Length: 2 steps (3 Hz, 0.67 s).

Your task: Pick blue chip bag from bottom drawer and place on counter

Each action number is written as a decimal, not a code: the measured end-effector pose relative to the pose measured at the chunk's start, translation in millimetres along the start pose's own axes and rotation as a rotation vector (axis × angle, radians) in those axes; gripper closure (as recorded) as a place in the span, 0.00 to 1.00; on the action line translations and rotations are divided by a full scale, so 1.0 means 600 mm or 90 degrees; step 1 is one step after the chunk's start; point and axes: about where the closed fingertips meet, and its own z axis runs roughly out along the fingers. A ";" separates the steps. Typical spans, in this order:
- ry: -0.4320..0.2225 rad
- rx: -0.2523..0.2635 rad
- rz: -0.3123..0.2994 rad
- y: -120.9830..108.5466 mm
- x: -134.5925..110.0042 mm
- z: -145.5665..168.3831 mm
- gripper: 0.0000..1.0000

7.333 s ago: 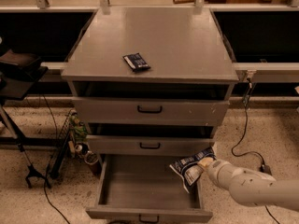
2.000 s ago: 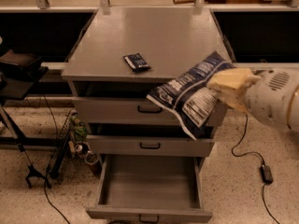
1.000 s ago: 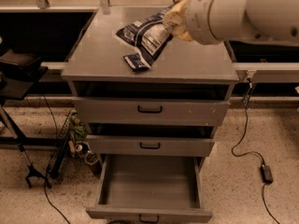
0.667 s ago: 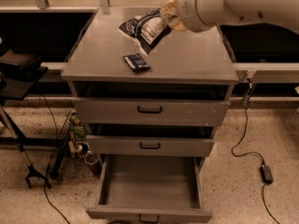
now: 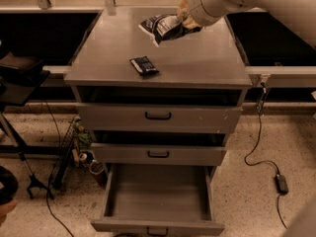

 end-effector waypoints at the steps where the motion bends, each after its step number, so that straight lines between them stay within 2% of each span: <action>1: 0.009 -0.040 0.056 0.021 0.030 0.050 1.00; 2: 0.007 -0.079 0.091 0.050 0.037 0.097 0.86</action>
Offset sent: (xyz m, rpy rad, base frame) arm 0.0694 -0.0139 -0.0901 0.0607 0.2470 -0.1552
